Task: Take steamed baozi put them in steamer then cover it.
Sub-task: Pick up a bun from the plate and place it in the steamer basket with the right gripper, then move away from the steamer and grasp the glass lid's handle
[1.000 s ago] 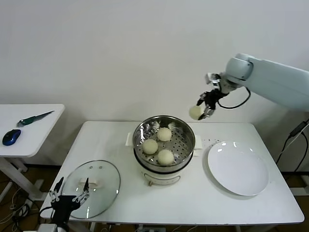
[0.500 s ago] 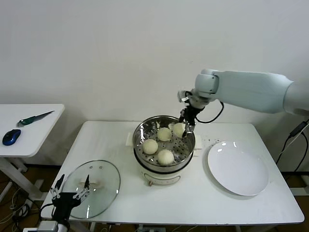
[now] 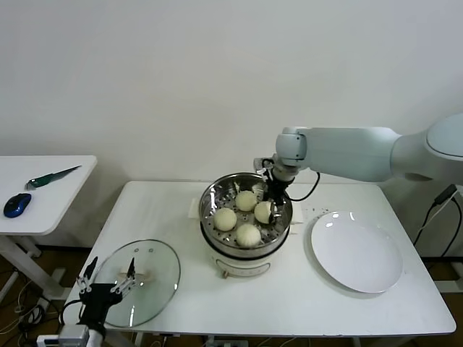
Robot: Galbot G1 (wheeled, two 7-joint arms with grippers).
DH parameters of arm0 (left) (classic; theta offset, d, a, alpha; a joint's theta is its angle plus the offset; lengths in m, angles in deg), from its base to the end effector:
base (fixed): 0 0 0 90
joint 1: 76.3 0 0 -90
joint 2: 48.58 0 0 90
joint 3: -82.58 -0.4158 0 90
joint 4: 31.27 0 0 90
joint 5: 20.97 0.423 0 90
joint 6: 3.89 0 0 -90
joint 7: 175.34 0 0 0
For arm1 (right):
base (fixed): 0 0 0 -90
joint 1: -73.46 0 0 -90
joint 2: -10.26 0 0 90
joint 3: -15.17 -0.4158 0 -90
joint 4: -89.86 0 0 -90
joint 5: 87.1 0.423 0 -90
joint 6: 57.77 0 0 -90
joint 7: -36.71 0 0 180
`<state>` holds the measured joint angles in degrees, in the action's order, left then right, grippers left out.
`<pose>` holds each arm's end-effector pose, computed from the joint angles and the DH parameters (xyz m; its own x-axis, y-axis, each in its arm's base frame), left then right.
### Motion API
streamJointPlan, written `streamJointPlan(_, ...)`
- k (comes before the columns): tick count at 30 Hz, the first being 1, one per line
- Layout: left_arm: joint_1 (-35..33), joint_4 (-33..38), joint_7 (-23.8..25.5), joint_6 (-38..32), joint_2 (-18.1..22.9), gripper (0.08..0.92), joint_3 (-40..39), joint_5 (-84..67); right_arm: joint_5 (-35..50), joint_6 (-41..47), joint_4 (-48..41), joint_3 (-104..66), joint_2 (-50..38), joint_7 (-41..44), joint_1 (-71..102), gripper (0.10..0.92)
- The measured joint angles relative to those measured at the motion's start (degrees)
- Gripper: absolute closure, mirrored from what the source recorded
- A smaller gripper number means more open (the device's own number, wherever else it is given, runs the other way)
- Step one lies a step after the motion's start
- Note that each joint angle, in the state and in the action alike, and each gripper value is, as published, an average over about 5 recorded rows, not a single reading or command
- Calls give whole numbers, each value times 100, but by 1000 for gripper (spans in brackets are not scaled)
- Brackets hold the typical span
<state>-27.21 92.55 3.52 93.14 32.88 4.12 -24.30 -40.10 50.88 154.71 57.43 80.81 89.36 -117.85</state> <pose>0.1502 0.0963 -0.3524 -0.9692 -0.1222 0.2137 -0.0818 0.9786 0.1888 0.6937 0.0689 -0.1239 -0.0648 -0.1166 0.9911 -0.9861 -0.1447 -0.0815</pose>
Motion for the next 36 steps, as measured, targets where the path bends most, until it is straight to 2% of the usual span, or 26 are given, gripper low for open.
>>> streamJointPlan(7,63,-9,3,34,11,177,-24,38,-50,26,-37,-45,20,-69,73,214)
streamJointPlan(20,152,-59,2,56,-15,177,-28,89,-75,-73,257,-292,-331,35,-237,203)
streamJointPlan(28,187,-114,3,51,-64,177,-8,188,163,-513,566,-699,-1075,-272,-436,203)
streamJointPlan(36,318,-176,41,36,-17,177,96,425,303,-1442,1052,-1711,-2361,-1397,244,203)
